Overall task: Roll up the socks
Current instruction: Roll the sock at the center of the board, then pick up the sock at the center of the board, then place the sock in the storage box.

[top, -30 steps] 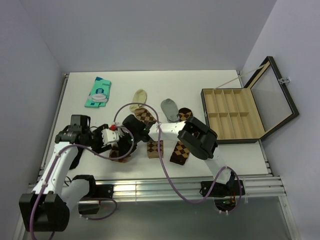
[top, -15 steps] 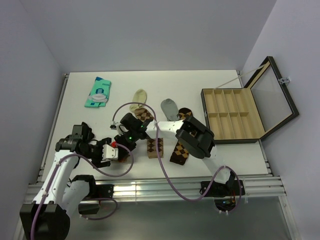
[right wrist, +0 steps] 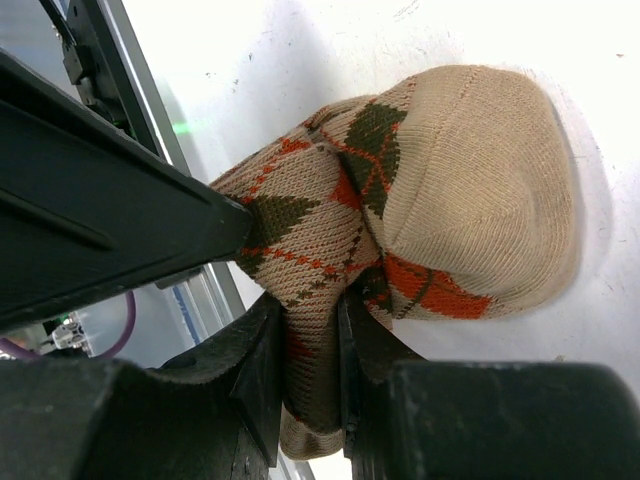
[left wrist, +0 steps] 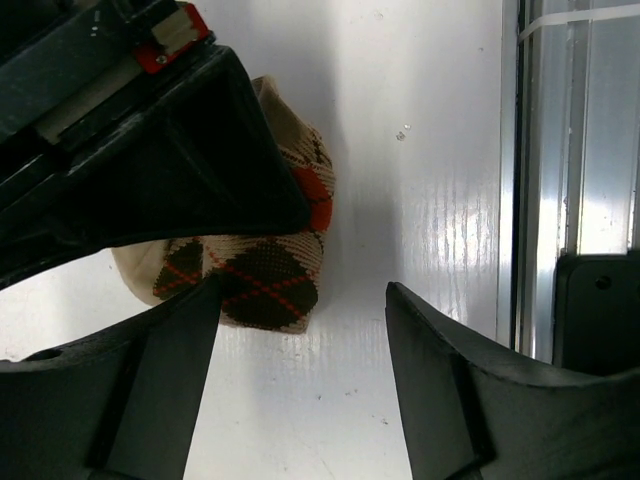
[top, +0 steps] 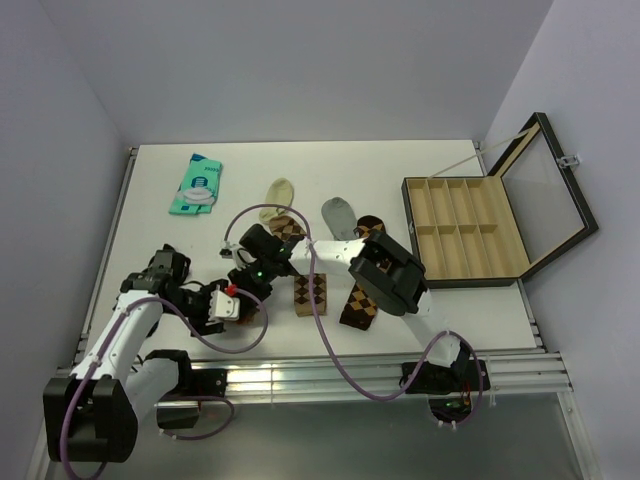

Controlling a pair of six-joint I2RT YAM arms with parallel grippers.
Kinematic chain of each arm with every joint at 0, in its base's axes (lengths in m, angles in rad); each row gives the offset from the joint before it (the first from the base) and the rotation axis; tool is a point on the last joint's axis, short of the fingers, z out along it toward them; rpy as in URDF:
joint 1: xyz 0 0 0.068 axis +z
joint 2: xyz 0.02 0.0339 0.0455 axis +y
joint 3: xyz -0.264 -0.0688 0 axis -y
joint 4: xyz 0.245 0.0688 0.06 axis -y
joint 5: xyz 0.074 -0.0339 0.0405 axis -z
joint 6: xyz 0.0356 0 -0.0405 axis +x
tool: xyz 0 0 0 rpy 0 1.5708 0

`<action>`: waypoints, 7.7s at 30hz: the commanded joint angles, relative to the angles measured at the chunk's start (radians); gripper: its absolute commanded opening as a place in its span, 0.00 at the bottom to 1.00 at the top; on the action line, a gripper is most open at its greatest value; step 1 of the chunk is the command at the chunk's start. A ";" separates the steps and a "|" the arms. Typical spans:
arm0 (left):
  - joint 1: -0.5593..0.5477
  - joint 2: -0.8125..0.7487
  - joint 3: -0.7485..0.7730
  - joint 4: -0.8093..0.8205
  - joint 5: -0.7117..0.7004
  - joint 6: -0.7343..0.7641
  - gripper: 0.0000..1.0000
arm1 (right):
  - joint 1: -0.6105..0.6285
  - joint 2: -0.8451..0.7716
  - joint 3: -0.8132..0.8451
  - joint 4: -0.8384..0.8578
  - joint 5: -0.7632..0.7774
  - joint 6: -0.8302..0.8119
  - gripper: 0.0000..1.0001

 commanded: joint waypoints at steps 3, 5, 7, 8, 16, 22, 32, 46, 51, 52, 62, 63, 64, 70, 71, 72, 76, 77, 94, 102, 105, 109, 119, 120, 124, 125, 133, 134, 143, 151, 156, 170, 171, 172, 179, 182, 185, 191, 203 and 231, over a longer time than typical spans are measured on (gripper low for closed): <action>-0.016 0.012 -0.017 0.051 0.021 0.035 0.71 | 0.007 0.138 -0.053 -0.234 0.139 -0.044 0.03; -0.019 0.018 -0.027 0.079 0.016 0.035 0.70 | 0.005 0.140 -0.046 -0.238 0.139 -0.046 0.03; -0.022 0.033 -0.034 0.096 0.007 0.038 0.70 | 0.005 0.140 -0.045 -0.238 0.136 -0.047 0.03; -0.022 0.042 -0.037 0.100 0.003 0.040 0.70 | 0.005 0.140 -0.045 -0.240 0.136 -0.050 0.03; -0.028 0.128 -0.028 0.152 -0.001 0.032 0.64 | -0.006 0.141 -0.040 -0.246 0.133 -0.059 0.03; -0.031 0.226 0.043 0.162 0.004 -0.017 0.50 | -0.006 0.134 -0.046 -0.246 0.145 -0.067 0.04; -0.031 0.453 0.195 0.051 0.000 -0.040 0.14 | -0.004 0.062 -0.117 -0.154 0.195 -0.018 0.36; -0.030 0.694 0.376 -0.065 -0.001 -0.083 0.00 | -0.036 -0.313 -0.503 0.197 0.488 0.178 0.59; -0.030 0.750 0.413 -0.076 -0.004 -0.109 0.00 | -0.036 -0.455 -0.657 0.317 0.568 0.220 0.61; -0.030 0.754 0.423 -0.072 -0.004 -0.118 0.00 | -0.036 -0.478 -0.677 0.350 0.581 0.223 0.61; -0.030 0.866 0.509 -0.078 -0.020 -0.196 0.00 | 0.034 -0.718 -0.867 0.480 0.858 0.217 0.61; -0.030 0.875 0.518 -0.081 -0.022 -0.207 0.00 | 0.057 -0.722 -0.858 0.472 0.898 0.186 0.62; -0.030 0.892 0.537 -0.087 -0.020 -0.212 0.00 | 0.110 -0.724 -0.844 0.452 0.941 0.166 0.62; -0.030 0.944 0.586 -0.091 -0.016 -0.249 0.00 | 0.273 -0.652 -0.717 0.438 1.099 0.010 0.64; -0.030 0.947 0.591 -0.093 -0.016 -0.253 0.00 | 0.286 -0.641 -0.694 0.444 1.108 -0.013 0.64; -0.030 0.957 0.595 -0.093 -0.016 -0.258 0.00 | 0.296 -0.623 -0.679 0.444 1.137 -0.053 0.64; -0.030 0.972 0.607 -0.088 -0.014 -0.267 0.00 | 0.340 -0.566 -0.603 0.432 1.171 -0.139 0.66; -0.030 0.977 0.611 -0.090 -0.014 -0.270 0.00 | 0.343 -0.554 -0.574 0.426 1.173 -0.156 0.66; -0.033 1.053 0.675 -0.127 -0.017 -0.292 0.00 | 0.361 -0.270 -0.307 0.365 1.193 -0.381 0.67; -0.037 1.087 0.703 -0.136 -0.027 -0.308 0.00 | 0.366 -0.180 -0.246 0.329 1.185 -0.408 0.67; -0.040 1.102 0.712 -0.145 -0.030 -0.310 0.00 | 0.364 -0.152 -0.220 0.309 1.176 -0.405 0.67; -0.049 1.125 0.733 -0.163 -0.043 -0.331 0.00 | 0.353 -0.114 -0.197 0.293 1.141 -0.397 0.67; -0.063 1.191 0.802 -0.200 -0.062 -0.376 0.03 | 0.307 -0.080 -0.160 0.239 1.056 -0.385 0.64; -0.065 1.196 0.808 -0.202 -0.062 -0.381 0.04 | 0.304 -0.069 -0.149 0.227 1.053 -0.385 0.64; -0.066 1.213 0.833 -0.216 -0.057 -0.400 0.11 | 0.291 -0.051 -0.131 0.201 1.015 -0.371 0.59; -0.066 1.217 0.847 -0.223 -0.054 -0.402 0.13 | 0.284 -0.048 -0.126 0.190 1.007 -0.368 0.58; -0.065 1.233 0.929 -0.274 -0.007 -0.443 0.27 | 0.235 -0.043 -0.114 0.128 0.911 -0.334 0.18; -0.065 1.230 0.940 -0.289 0.007 -0.443 0.28 | 0.231 -0.044 -0.119 0.124 0.900 -0.308 0.12; -0.046 1.149 1.043 -0.366 0.095 -0.476 0.36 | 0.200 -0.118 -0.209 0.151 0.832 -0.231 0.00; 0.018 1.093 1.091 -0.257 0.090 -0.630 0.33 | 0.171 -0.169 -0.283 0.184 0.805 -0.152 0.00; 0.071 1.050 1.089 -0.145 0.078 -0.753 0.33 | 0.142 -0.190 -0.292 0.177 0.808 -0.112 0.00; 0.105 0.954 1.071 -0.067 0.061 -0.856 0.29 | 0.068 -0.330 -0.269 0.104 0.848 -0.006 0.00; 0.105 0.945 1.066 -0.067 0.059 -0.856 0.29 | 0.062 -0.353 -0.269 0.102 0.845 0.000 0.00; 0.105 0.940 1.065 -0.070 0.059 -0.853 0.29 | 0.048 -0.363 -0.272 0.102 0.843 0.005 0.00; 0.105 0.898 1.029 -0.071 0.061 -0.833 0.29 | -0.025 -0.471 -0.296 0.090 0.812 0.022 0.00; 0.105 0.883 1.023 -0.085 0.072 -0.824 0.29 | -0.051 -0.511 -0.303 0.070 0.814 0.020 0.00; 0.105 0.866 1.016 -0.090 0.079 -0.818 0.29 | -0.071 -0.566 -0.322 0.047 0.826 0.020 0.00; 0.105 0.837 1.022 -0.119 0.107 -0.796 0.29 | -0.171 -0.743 -0.361 -0.039 0.889 0.016 0.00; 0.105 0.785 1.100 -0.131 0.234 -0.799 0.30 | -0.519 -0.960 -0.332 -0.301 1.258 -0.052 0.00; 0.105 0.800 1.075 -0.137 0.230 -0.772 0.30 | -0.656 -0.230 -0.002 -0.191 1.848 -0.279 0.00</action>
